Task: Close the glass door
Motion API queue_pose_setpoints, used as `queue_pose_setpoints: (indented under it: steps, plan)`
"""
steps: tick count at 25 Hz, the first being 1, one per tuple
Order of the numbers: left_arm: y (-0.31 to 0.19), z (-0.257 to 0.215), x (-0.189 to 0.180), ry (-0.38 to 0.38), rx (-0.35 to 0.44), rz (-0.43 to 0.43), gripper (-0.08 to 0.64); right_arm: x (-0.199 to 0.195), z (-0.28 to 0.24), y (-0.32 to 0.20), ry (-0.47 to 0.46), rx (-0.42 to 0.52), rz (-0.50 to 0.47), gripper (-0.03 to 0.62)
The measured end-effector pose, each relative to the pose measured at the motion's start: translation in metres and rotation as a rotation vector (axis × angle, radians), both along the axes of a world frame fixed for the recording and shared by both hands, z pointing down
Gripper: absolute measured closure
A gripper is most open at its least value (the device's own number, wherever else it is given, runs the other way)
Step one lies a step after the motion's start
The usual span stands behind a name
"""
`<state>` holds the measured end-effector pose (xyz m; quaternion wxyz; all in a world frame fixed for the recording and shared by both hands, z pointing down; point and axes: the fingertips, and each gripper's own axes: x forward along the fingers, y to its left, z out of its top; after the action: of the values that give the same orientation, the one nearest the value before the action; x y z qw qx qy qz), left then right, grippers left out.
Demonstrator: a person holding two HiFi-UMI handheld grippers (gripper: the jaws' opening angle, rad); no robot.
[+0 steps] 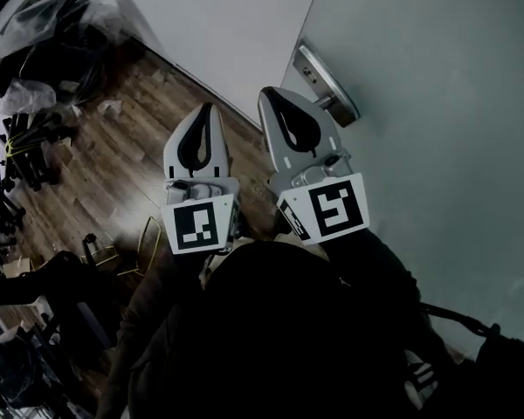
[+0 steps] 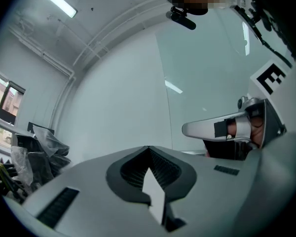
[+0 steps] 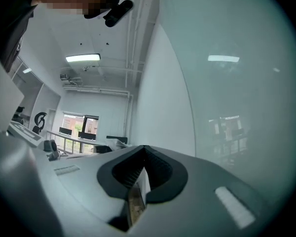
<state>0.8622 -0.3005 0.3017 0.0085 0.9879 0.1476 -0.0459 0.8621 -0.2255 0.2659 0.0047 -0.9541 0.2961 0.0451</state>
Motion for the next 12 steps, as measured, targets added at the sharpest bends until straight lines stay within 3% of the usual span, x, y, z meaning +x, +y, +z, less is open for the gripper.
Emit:
queue_pose_setpoints:
  steps: [8, 12]
  plan:
    - [0.07, 0.0, 0.008, 0.011, -0.006, 0.049, 0.563, 0.004, 0.004, 0.077, 0.004, 0.015, 0.062, 0.591]
    - [0.093, 0.004, 0.008, 0.01, 0.004, 0.061, 0.563, 0.001, 0.014, 0.096, 0.03, -0.055, 0.085, 0.591]
